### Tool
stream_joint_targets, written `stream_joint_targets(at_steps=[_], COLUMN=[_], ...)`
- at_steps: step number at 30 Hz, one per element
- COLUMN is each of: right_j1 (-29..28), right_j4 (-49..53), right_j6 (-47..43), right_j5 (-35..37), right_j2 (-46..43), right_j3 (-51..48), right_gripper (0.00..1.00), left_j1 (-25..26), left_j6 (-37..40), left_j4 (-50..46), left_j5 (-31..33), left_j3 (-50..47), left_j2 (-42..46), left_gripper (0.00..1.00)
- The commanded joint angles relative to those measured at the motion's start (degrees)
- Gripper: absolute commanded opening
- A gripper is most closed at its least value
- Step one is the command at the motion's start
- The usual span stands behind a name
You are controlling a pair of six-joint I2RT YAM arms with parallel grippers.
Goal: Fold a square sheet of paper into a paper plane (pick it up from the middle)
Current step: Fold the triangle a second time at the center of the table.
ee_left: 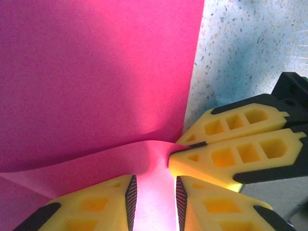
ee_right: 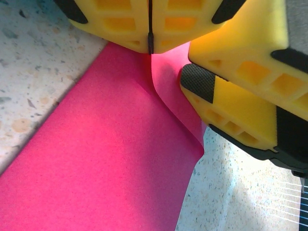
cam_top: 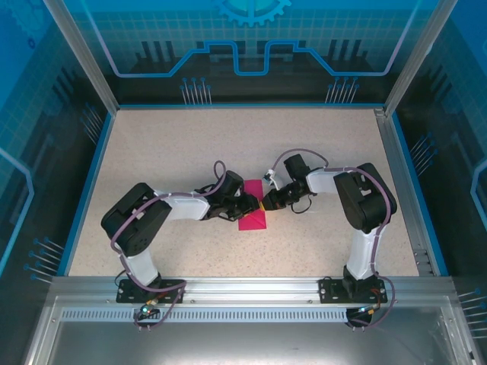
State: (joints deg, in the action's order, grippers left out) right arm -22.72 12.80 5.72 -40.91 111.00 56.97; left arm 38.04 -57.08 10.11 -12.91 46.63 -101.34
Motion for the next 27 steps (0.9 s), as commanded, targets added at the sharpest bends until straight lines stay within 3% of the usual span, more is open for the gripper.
stream_joint_targets(at_steps=[1,9,12,17,20,24,27], right_j1=[1.4,1.3,1.3,1.9,1.9,0.9,-3.3], right_j4=[0.4,0.6,1.3,3.6,3.9,5.4,7.8], right_j6=[0.3,0.9,1.5,4.9,8.2,9.3,9.6], right_j5=[2.6,3.1,3.1,9.0,12.2,7.9,7.2], right_j2=[-0.2,-0.9,-2.9,-9.3,-13.9,-18.3,-19.0], right_j3=[-0.4,-0.3,-0.4,-1.4,-3.7,-5.8,-5.8], right_gripper=[0.08,0.12,0.18,0.32,0.33,0.23,0.13], left_j1=[0.6,1.7,2.1,2.3,2.4,2.4,2.3], left_j6=[-0.3,-1.6,-2.1,-2.3,-2.2,-2.0,-1.7], left_j4=[2.0,3.2,3.6,3.9,3.9,3.8,3.8], left_j5=[0.3,1.6,2.1,2.6,2.8,2.9,2.8], left_j3=[-1.3,-3.8,-4.9,-5.7,-5.8,-5.7,-5.6], left_j2=[-1.7,-3.9,-4.3,-4.6,-4.2,-4.2,-4.2], left_gripper=[0.32,0.31,0.3,0.3,0.3,0.3,0.3])
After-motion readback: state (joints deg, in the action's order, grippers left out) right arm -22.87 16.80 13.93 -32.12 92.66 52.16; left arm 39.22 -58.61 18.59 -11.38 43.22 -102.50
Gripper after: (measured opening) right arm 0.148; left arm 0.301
